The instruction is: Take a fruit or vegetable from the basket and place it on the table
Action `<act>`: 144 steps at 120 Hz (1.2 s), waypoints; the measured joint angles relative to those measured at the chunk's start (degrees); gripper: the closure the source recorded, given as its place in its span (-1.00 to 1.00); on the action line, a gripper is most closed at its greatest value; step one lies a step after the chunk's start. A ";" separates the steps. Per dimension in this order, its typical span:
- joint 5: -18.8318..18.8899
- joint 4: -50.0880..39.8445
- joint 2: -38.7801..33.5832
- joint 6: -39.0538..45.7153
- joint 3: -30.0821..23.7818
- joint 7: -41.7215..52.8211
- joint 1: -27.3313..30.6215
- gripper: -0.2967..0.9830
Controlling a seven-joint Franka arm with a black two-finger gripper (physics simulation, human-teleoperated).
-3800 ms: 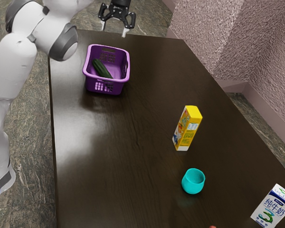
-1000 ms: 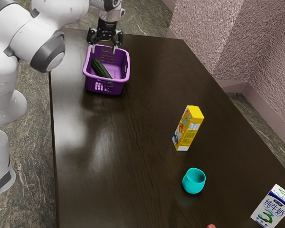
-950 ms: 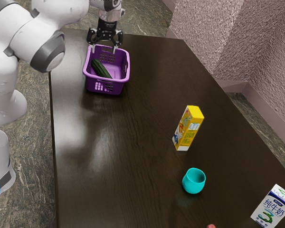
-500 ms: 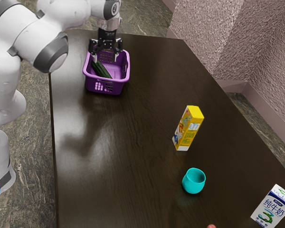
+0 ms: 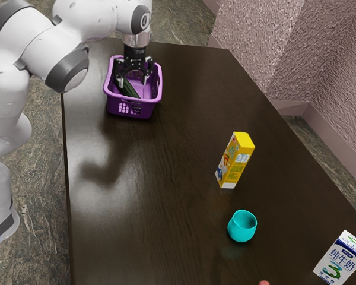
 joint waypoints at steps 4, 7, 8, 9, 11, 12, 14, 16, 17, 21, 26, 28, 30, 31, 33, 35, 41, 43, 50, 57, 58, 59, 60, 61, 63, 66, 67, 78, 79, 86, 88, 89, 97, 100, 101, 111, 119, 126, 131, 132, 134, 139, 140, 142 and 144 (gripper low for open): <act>-0.24 -0.64 0.00 0.14 -0.06 -0.12 0.03 -0.53; -0.47 -1.13 0.00 0.30 -0.08 -0.21 0.09 -0.53; -0.54 -1.25 0.00 0.36 -0.09 -0.24 0.11 -0.53; -0.61 -1.36 0.00 0.41 -0.10 -0.27 0.12 -0.53; -0.75 -1.52 0.00 0.52 -0.10 -0.32 0.15 -0.52; -0.84 -1.59 0.00 0.58 -0.11 -0.35 0.16 -0.52; -1.01 -1.69 0.00 0.69 -0.11 -0.40 0.17 -0.52; -1.16 -1.77 0.00 0.80 -0.14 -0.45 0.18 -0.52; -1.24 -1.80 0.00 0.86 -0.15 -0.48 0.19 -0.52; -1.49 -1.90 0.00 1.09 -0.27 -0.58 0.21 -0.52; -1.72 -1.99 0.00 1.34 -0.49 -0.69 0.27 -0.51; -1.81 -2.03 0.00 1.42 -0.56 -0.73 0.30 -0.51; -1.88 -2.09 0.02 1.50 -0.61 -0.78 0.32 -0.51; -1.91 -2.11 0.03 1.54 -0.63 -0.80 0.33 -0.51; -1.98 -2.16 0.04 1.61 -0.67 -0.84 0.35 -0.51; -2.05 -2.20 0.05 1.68 -0.75 -0.88 0.40 -0.51; -2.25 -2.31 0.09 1.85 -0.98 -1.00 0.62 -0.50; -2.30 -2.34 0.11 1.89 -1.07 -1.03 0.67 -0.50; -2.43 -2.47 0.22 2.03 -1.53 -1.15 1.00 -0.50; -2.51 -2.93 0.37 2.15 -1.82 -1.25 1.40 -0.49; -2.52 -3.02 0.38 2.18 -1.85 -1.27 1.43 -0.49; -2.53 -3.11 0.39 2.20 -1.86 -1.28 1.46 -0.49; -2.54 -3.19 0.39 2.23 -1.88 -1.29 1.48 -0.49; -2.54 -3.25 0.40 2.25 -1.89 -1.30 1.50 -0.49; -2.56 -3.36 0.41 2.30 -1.91 -1.33 1.53 -0.48; -2.60 -3.47 0.42 2.40 -1.93 -1.38 1.56 -0.49; -2.64 -3.49 0.44 2.43 -1.94 -1.40 1.57 -0.50; -3.11 -3.66 0.75 2.85 -2.08 -1.56 1.71 -0.50; -3.17 -3.67 0.79 2.88 -2.13 -1.57 1.79 -0.50; -3.64 -3.81 1.12 3.17 -2.56 -1.63 2.29 -0.48; -3.78 -3.84 1.20 3.24 -2.69 -1.64 2.44 -0.48; -3.85 -3.85 1.24 3.28 -2.75 -1.65 2.50 -0.48; -4.26 -3.93 1.57 3.51 -3.09 -1.71 2.96 -0.46; -4.36 -3.95 1.66 3.58 -3.27 -1.73 3.15 -0.45; -4.40 -3.96 1.69 3.61 -3.35 -1.73 3.22 -0.45; -4.94 -4.06 2.09 3.83 -4.08 -1.78 3.84 -0.44; -5.23 -4.23 2.35 3.98 -4.38 -1.80 4.08 -0.42; -5.38 -4.31 2.49 4.08 -4.51 -1.81 4.15 -0.41; -5.45 -4.35 2.58 4.14 -4.57 -1.82 4.23 -0.40; -5.46 -4.36 2.60 4.15 -4.57 -1.82 4.28 -0.40; -5.49 -4.39 2.63 4.17 -4.61 -1.82 4.34 -0.40; -5.53 -4.41 2.75 4.22 -4.72 -1.83 4.50 -0.39; -5.53 -4.42 2.80 4.23 -4.74 -1.83 4.56 -0.39; -5.56 -4.42 2.90 4.26 -4.77 -1.83 4.64 -0.38; -5.63 -4.41 3.06 4.29 -4.82 -1.83 4.70 -0.38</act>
